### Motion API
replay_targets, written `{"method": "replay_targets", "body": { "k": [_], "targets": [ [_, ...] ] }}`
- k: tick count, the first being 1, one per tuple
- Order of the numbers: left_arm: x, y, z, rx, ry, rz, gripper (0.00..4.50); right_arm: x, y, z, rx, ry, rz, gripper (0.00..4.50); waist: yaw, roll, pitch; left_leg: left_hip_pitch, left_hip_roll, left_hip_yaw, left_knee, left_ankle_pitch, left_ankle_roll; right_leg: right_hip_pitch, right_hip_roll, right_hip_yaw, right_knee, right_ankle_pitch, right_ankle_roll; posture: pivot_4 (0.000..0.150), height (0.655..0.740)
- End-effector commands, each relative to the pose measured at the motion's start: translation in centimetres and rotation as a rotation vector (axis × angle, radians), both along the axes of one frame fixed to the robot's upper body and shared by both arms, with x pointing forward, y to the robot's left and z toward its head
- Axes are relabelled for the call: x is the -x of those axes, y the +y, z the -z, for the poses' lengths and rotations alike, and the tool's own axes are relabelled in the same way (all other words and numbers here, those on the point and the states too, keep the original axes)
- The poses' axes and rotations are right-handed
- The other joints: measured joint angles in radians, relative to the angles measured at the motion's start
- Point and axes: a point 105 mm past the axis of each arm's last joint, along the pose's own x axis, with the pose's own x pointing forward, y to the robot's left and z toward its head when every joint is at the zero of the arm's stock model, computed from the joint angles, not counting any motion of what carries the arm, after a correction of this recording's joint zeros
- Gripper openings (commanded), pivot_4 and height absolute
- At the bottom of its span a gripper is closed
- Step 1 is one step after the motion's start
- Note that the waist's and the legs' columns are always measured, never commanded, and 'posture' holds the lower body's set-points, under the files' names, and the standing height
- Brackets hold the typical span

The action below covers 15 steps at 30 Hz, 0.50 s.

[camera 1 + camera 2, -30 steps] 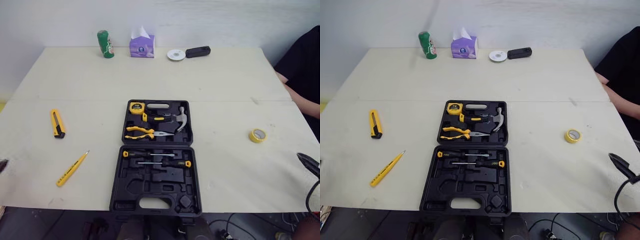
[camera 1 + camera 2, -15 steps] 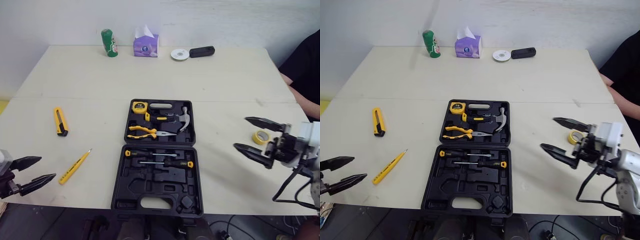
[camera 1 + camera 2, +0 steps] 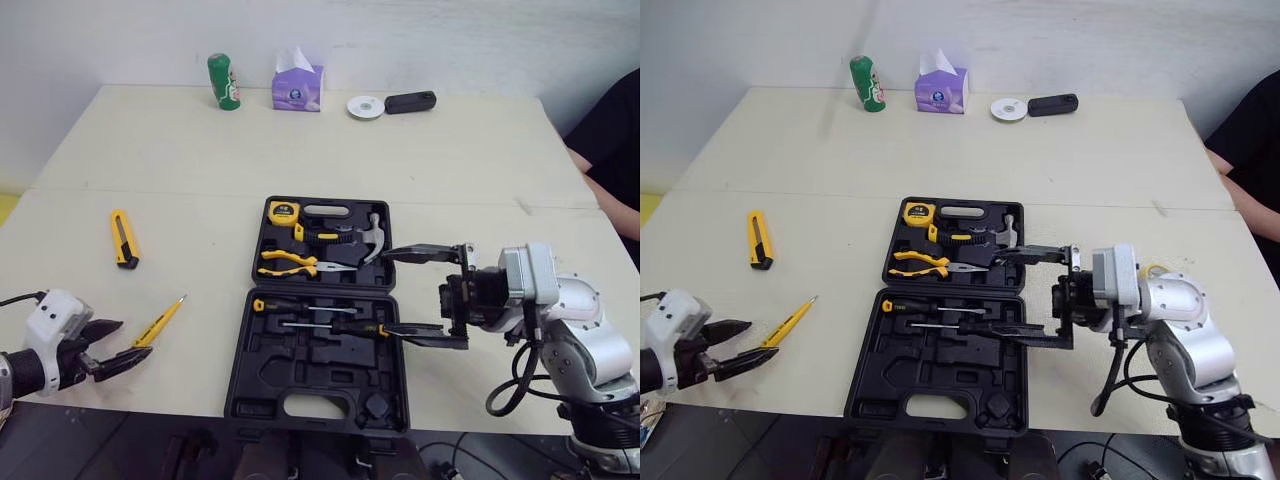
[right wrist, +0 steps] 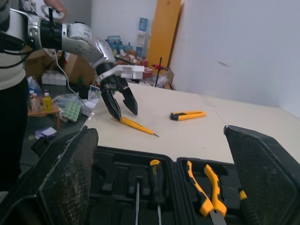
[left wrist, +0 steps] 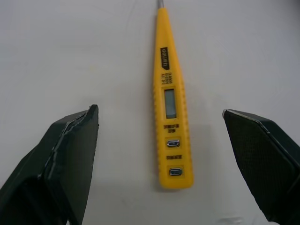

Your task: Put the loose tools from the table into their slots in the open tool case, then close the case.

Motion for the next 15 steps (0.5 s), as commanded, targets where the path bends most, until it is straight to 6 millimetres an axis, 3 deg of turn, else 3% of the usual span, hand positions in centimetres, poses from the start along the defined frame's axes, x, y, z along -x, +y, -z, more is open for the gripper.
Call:
{"method": "replay_targets", "body": {
  "k": [1,7,15],
  "targets": [
    [-1.1,-1.0,-0.8,-0.047,-0.030,0.021,4.50,1.5,1.4,-0.4,-0.003,-0.036,-0.075,4.45,0.000,0.000,0.000,0.000,0.000,0.000,0.000,0.000,0.000,0.000,0.000,0.000,0.000,0.000,0.000,0.150,0.7400],
    [-1.1,-1.7,-0.2,-0.082,0.007,0.045,4.50,1.4,1.2,0.3,0.028,-0.033,-0.047,4.45,-0.004,0.000,0.000,0.000,0.000,0.000,0.001,0.000,0.000,0.000,0.000,0.000,0.001,0.000,0.000,0.150,0.7400],
    [-0.3,0.6,-0.2,-0.119,0.014,-0.013,4.50,1.5,0.9,-0.2,0.019,-0.037,-0.048,4.45,-0.002,0.000,0.000,0.000,0.000,0.000,0.001,0.001,-0.001,-0.001,0.001,0.001,0.002,0.000,0.000,0.150,0.7400]
  ]
}}
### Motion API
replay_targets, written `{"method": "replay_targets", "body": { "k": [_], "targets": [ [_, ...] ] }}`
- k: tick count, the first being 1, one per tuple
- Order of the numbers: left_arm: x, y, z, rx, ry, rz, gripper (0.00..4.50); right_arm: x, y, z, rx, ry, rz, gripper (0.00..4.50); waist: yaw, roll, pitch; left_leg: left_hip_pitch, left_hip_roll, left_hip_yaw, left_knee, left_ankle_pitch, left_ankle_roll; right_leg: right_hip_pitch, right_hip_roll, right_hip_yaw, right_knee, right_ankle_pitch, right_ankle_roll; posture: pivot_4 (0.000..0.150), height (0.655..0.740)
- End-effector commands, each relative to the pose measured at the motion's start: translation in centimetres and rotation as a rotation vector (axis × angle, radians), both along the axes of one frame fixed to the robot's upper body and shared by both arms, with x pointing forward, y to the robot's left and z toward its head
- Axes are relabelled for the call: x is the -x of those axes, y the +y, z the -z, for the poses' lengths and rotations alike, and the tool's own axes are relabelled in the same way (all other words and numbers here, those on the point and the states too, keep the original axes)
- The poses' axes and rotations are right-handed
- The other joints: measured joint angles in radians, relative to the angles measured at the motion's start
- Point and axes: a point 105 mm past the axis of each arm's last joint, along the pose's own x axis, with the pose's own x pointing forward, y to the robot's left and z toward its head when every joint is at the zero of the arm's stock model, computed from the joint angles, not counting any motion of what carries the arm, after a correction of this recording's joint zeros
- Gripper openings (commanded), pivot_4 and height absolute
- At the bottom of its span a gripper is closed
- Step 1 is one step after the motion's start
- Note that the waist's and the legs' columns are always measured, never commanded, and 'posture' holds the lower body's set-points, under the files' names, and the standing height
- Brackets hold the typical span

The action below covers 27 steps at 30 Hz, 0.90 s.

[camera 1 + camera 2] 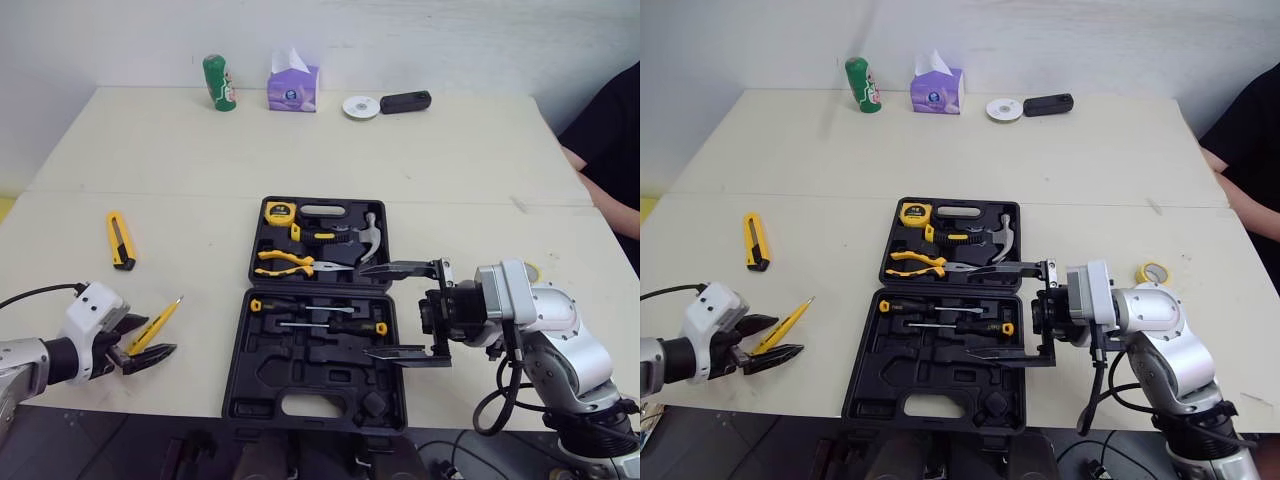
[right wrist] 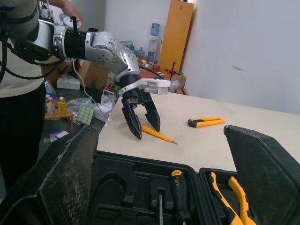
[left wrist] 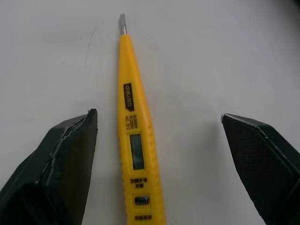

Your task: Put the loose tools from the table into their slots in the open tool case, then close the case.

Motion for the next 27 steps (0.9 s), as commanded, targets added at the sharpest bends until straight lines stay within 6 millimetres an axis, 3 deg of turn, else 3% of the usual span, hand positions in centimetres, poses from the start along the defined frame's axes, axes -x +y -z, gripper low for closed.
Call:
{"method": "replay_targets", "body": {
  "k": [1,15,19,25,27],
  "targets": [
    [0.2,1.4,-0.6,-0.037,-0.021,-0.030,4.50,0.5,-0.2,-0.7,-0.005,-0.041,-0.013,4.45,0.002,0.000,0.000,0.000,0.000,0.000,0.000,0.000,0.000,0.000,0.000,0.000,0.000,0.000,0.000,0.150,0.7400],
    [0.7,0.8,1.1,-0.027,0.001,-0.039,4.50,0.3,-0.1,-0.2,0.007,-0.033,-0.003,4.45,0.002,0.000,0.000,0.000,0.000,0.000,0.000,0.000,0.000,0.000,-0.001,0.000,0.000,0.000,0.000,0.150,0.7400],
    [1.0,0.2,1.4,-0.009,0.018,-0.003,3.26,0.2,-0.1,-0.5,-0.010,-0.026,0.002,4.50,0.002,0.000,0.000,0.000,0.000,0.000,0.000,0.000,0.000,0.000,-0.001,0.000,0.000,0.000,0.000,0.150,0.7400],
    [1.6,-0.1,2.0,-0.016,0.030,0.055,0.53,0.1,-0.2,-0.5,-0.004,-0.022,0.010,4.50,0.002,0.000,0.000,0.000,0.000,0.000,0.000,0.000,0.000,0.000,-0.001,0.000,0.000,0.000,0.000,0.150,0.7400],
    [1.6,-0.3,1.9,0.012,0.022,0.054,0.50,0.1,-0.2,-0.5,0.000,-0.021,0.010,4.50,0.002,0.000,0.000,0.000,0.000,0.000,0.000,-0.001,0.000,0.000,-0.001,0.001,0.000,0.000,0.000,0.150,0.7400]
  ]
}}
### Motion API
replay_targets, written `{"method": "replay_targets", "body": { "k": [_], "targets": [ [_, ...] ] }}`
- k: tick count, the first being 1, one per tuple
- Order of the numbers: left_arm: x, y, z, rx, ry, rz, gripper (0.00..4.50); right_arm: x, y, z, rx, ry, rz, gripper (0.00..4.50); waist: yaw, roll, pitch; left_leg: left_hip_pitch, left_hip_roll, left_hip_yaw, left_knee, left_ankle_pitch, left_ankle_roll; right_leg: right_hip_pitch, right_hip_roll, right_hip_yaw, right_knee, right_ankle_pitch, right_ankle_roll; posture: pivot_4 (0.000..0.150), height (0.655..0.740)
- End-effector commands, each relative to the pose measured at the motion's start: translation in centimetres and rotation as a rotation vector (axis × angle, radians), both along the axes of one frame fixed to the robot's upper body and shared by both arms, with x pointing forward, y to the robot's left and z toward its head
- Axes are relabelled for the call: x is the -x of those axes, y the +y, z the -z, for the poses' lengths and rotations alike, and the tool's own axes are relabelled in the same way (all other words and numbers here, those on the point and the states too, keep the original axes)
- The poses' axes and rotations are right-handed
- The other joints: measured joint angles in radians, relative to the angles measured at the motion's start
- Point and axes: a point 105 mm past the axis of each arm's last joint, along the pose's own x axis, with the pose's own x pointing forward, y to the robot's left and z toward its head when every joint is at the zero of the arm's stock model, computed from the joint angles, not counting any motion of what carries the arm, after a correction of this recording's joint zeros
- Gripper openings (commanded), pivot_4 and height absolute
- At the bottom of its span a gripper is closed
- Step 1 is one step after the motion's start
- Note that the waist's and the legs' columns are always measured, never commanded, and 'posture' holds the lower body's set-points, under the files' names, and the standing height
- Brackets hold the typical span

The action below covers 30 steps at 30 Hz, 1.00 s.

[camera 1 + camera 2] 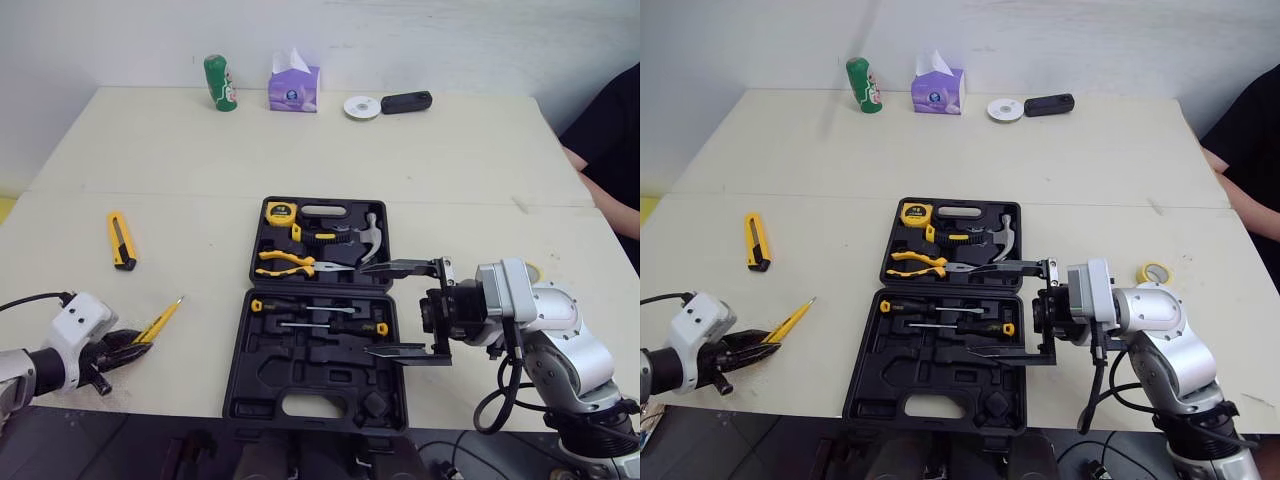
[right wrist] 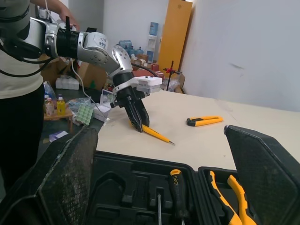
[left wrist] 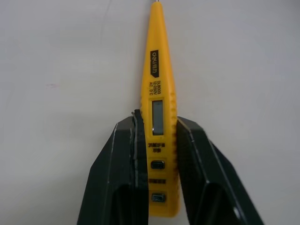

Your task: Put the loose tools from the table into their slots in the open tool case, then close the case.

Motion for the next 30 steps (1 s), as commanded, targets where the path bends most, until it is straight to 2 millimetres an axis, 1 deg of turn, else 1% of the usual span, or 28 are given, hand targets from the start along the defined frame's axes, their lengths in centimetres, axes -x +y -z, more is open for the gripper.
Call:
{"method": "replay_targets", "body": {
  "k": [1,6,12,14,16,17,19,20,21,22,24,26,28,30],
  "targets": [
    [0.8,-0.9,1.0,0.062,0.045,0.030,0.50,0.3,-0.2,-0.6,-0.002,-0.034,0.001,4.50,0.000,0.000,0.000,0.000,0.000,0.000,0.000,0.000,0.000,0.000,0.000,0.000,0.000,0.000,0.000,0.150,0.7400],
    [0.4,-0.2,0.4,0.079,-0.025,0.008,0.50,0.3,-0.4,-0.3,0.005,-0.033,0.003,4.50,0.000,0.000,0.000,0.000,0.000,0.000,0.000,0.000,0.000,0.000,0.000,0.000,0.000,0.000,0.000,0.150,0.7400],
    [-1.7,-0.5,-3.8,0.075,-0.285,0.122,0.50,0.0,-1.4,0.1,0.042,-0.045,0.035,4.50,0.004,-0.002,-0.001,-0.001,0.000,0.000,0.001,0.000,0.000,0.000,0.000,-0.001,0.000,0.000,0.000,0.150,0.7400],
    [-2.1,-1.2,-4.8,0.055,-0.335,0.207,0.50,0.0,-1.8,0.5,0.062,-0.034,0.047,4.50,0.003,-0.002,-0.001,-0.001,0.000,-0.001,0.001,0.000,0.000,0.000,0.000,-0.001,0.000,0.000,0.000,0.150,0.7400],
    [-2.3,-1.9,-5.3,0.053,-0.355,0.267,0.50,0.0,-2.0,0.7,0.064,-0.025,0.058,4.50,0.002,-0.002,-0.001,-0.001,0.000,0.000,0.001,0.000,0.000,0.000,0.000,-0.001,0.000,0.000,0.000,0.150,0.7400],
    [-2.5,-2.8,-6.0,0.061,-0.367,0.316,0.50,0.0,-2.2,0.8,0.065,-0.022,0.067,4.50,0.001,-0.002,-0.001,-0.001,0.000,0.000,0.001,0.000,0.000,0.000,0.000,-0.001,0.000,0.000,0.000,0.150,0.7400],
    [-2.9,-5.6,-7.5,0.053,-0.371,0.480,0.50,0.0,-2.7,1.0,0.068,-0.017,0.099,4.50,0.000,-0.003,0.000,-0.001,0.000,0.000,0.001,0.000,0.001,0.000,0.000,-0.002,0.000,0.000,0.000,0.150,0.7400],
    [-2.9,-6.9,-7.9,0.048,-0.356,0.553,0.50,0.0,-2.9,1.2,0.075,-0.018,0.110,4.50,0.001,-0.004,0.000,-0.001,0.000,0.000,0.001,0.000,0.001,0.001,0.000,-0.002,0.001,0.000,0.000,0.150,0.7400],
    [-2.9,-7.6,-8.1,0.045,-0.344,0.594,0.50,0.0,-3.0,1.2,0.079,-0.018,0.117,4.50,0.004,-0.004,0.000,-0.001,0.000,0.000,0.002,0.001,0.001,0.001,0.001,-0.002,0.001,0.000,0.000,0.150,0.7400],
    [-3.2,-8.9,-8.6,0.060,-0.330,0.641,0.50,0.1,-3.2,1.4,0.082,-0.018,0.125,4.50,0.005,-0.004,0.000,-0.001,0.000,-0.002,0.002,0.001,0.001,0.002,0.000,-0.003,0.001,0.000,0.000,0.150,0.7400],
    [-3.8,-10.5,-9.0,0.052,-0.305,0.704,0.50,0.2,-3.3,1.6,0.087,-0.013,0.133,4.50,0.004,-0.004,0.000,0.001,-0.001,-0.002,0.003,0.001,0.001,0.005,0.000,-0.003,0.000,0.001,0.001,0.150,0.7400],
    [-4.0,-11.3,-8.7,-0.013,-0.275,0.778,0.50,0.3,-3.4,1.8,0.094,-0.002,0.140,4.50,0.003,-0.004,0.001,0.001,-0.001,-0.002,0.002,0.001,0.001,0.005,0.001,-0.003,0.001,0.001,0.001,0.150,0.7400],
    [-4.2,-12.1,-8.6,-0.038,-0.239,0.827,0.50,0.4,-3.4,2.0,0.095,0.001,0.151,4.50,-0.003,-0.003,0.001,0.001,0.000,-0.001,0.002,0.001,0.001,0.005,0.003,-0.003,0.003,0.001,0.001,0.150,0.7400],
    [-4.4,-13.7,-8.7,-0.040,-0.216,0.879,0.50,0.3,-3.5,2.0,0.096,0.000,0.160,4.50,-0.002,-0.003,0.001,0.001,0.000,-0.001,0.002,0.002,0.000,0.005,0.004,-0.003,0.003,0.001,0.001,0.150,0.7400]
  ]
}}
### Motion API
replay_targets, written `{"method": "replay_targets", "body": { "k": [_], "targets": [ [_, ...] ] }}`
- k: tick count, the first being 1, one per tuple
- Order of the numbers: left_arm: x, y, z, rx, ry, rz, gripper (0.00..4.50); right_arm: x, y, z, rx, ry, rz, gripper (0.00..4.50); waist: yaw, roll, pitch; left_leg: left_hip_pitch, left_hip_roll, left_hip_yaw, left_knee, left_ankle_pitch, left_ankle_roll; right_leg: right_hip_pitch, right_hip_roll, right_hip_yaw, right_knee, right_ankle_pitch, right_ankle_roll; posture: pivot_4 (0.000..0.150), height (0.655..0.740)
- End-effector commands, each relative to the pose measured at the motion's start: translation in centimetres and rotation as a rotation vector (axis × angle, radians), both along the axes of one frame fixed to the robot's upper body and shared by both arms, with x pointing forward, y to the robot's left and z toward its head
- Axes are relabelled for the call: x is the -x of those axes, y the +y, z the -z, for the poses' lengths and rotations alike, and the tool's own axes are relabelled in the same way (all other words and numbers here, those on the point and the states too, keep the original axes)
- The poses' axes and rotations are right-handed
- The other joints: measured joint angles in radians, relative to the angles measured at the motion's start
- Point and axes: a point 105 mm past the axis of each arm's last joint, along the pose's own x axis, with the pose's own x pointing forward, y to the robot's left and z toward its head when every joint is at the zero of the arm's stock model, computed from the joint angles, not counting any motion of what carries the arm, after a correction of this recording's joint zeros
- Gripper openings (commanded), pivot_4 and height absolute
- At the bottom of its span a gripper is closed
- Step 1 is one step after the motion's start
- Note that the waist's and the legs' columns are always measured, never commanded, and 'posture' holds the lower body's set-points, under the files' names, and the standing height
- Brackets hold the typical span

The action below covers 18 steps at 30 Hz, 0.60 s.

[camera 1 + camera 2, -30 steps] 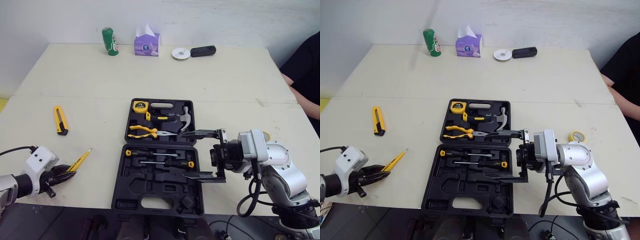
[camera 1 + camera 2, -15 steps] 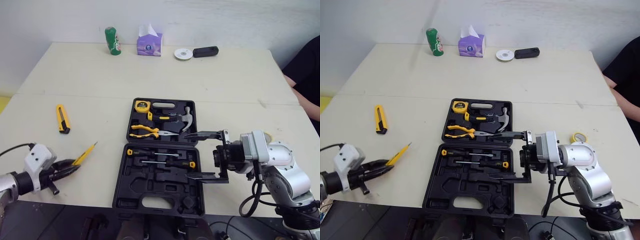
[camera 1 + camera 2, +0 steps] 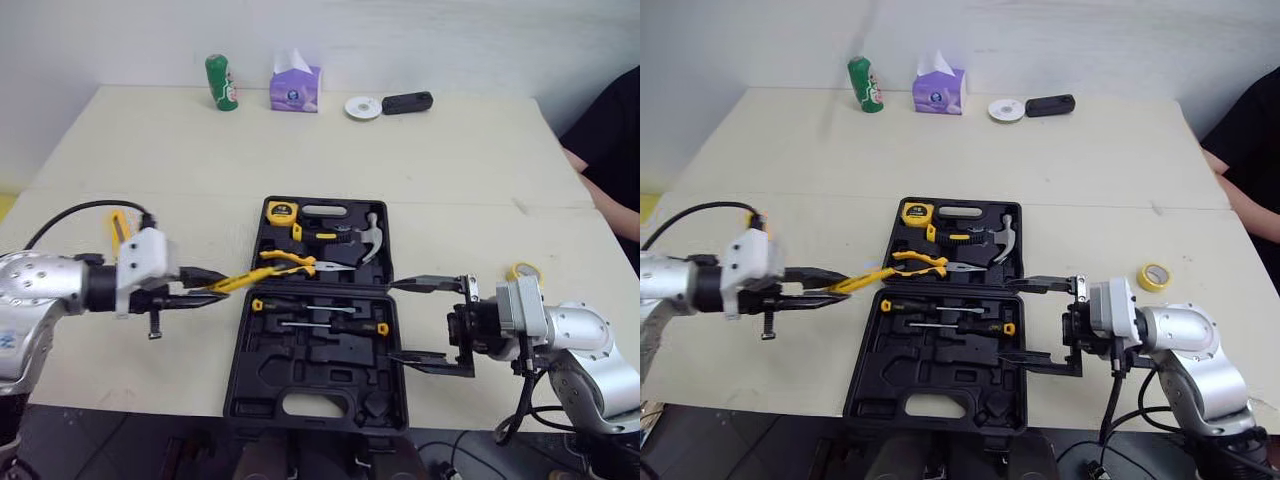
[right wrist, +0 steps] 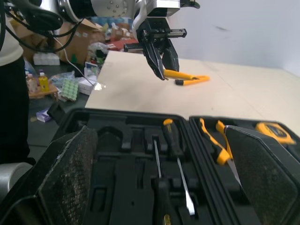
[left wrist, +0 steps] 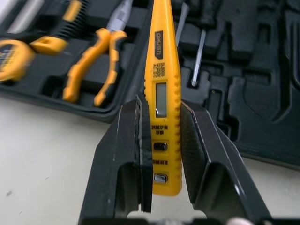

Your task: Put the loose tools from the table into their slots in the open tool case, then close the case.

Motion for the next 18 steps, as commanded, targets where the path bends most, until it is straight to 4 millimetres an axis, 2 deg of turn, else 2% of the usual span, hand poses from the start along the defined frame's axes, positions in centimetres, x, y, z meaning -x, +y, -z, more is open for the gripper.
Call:
{"method": "replay_targets", "body": {
  "k": [1,5,11,18],
  "targets": [
    [0.0,-2.0,-0.4,-0.053,0.014,0.078,0.50,0.4,0.1,-0.9,0.000,-0.052,-0.003,4.50,0.005,-0.001,0.001,0.000,0.000,0.000,0.000,0.001,0.000,0.000,0.000,0.000,0.000,0.000,0.000,0.150,0.7400],
    [-0.1,-4.1,0.1,-0.112,0.059,0.097,0.50,0.3,-0.1,-0.9,0.010,-0.055,0.003,4.50,0.008,-0.001,0.001,-0.001,0.000,-0.001,0.002,0.001,0.001,0.000,0.000,0.000,0.001,0.000,0.000,0.150,0.7400],
    [0.7,-5.0,1.6,-0.315,0.138,0.086,0.50,0.4,0.1,-1.2,0.001,-0.068,0.010,4.50,0.007,-0.003,0.002,-0.001,0.000,-0.001,0.002,0.002,0.001,0.000,0.001,0.000,0.001,0.000,0.000,0.150,0.7400],
    [1.2,-7.5,2.5,-0.385,0.125,0.150,0.50,0.5,0.1,-1.1,0.004,-0.058,0.016,4.50,0.020,-0.004,0.003,-0.001,-0.001,-0.001,0.003,0.003,0.002,0.001,0.000,0.000,0.001,0.000,0.000,0.150,0.7400]
  ]
}}
